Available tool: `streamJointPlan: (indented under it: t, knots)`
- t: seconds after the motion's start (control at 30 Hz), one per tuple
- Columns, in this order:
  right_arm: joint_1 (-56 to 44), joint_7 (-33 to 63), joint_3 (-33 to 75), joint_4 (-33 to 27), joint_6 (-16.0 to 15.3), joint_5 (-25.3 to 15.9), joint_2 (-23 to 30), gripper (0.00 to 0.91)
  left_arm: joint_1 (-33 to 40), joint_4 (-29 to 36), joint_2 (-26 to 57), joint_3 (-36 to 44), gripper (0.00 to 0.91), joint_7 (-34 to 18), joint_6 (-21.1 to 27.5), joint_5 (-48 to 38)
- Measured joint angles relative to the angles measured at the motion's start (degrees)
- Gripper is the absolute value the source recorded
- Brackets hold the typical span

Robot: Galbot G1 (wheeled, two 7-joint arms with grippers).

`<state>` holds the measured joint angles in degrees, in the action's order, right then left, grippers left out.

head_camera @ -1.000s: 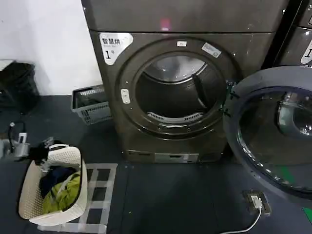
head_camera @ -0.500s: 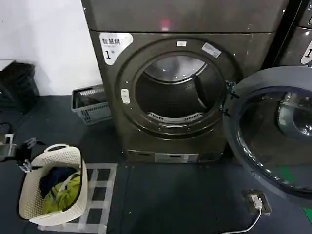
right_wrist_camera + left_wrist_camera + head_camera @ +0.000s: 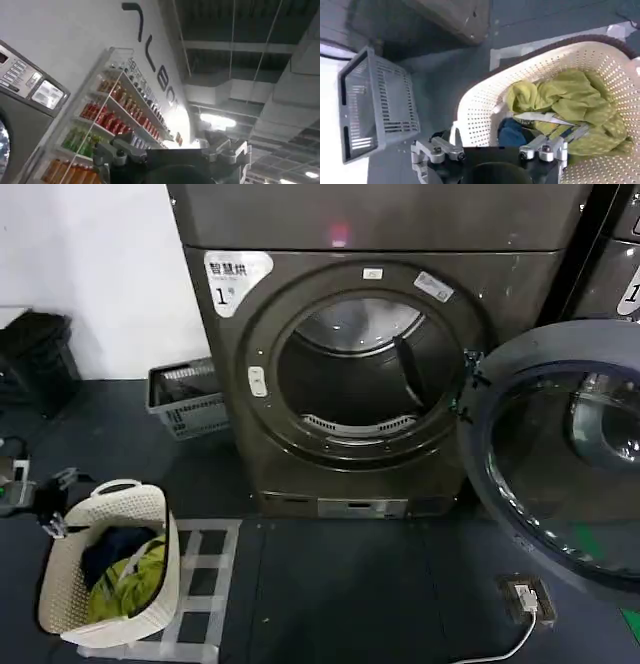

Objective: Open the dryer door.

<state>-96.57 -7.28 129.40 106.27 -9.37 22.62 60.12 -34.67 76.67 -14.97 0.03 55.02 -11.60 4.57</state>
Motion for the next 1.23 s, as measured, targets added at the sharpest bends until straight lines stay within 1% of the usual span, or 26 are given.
streamJointPlan:
  t: [0.93, 1.23]
  knots:
    - [0.1, -0.3, 0.0, 0.7, 0.4, -0.6, 1.3, 0.907, 0.0, -0.5, 0.0, 0.2, 0.907, 1.2, -1.2, 0.6]
    - [0.6, -0.3, -0.3, 0.9, 0.6, -0.8, 1.4, 0.907, 0.2, 0.4, 0.2, 0.2, 0.907, 2.1, -1.2, 0.6]
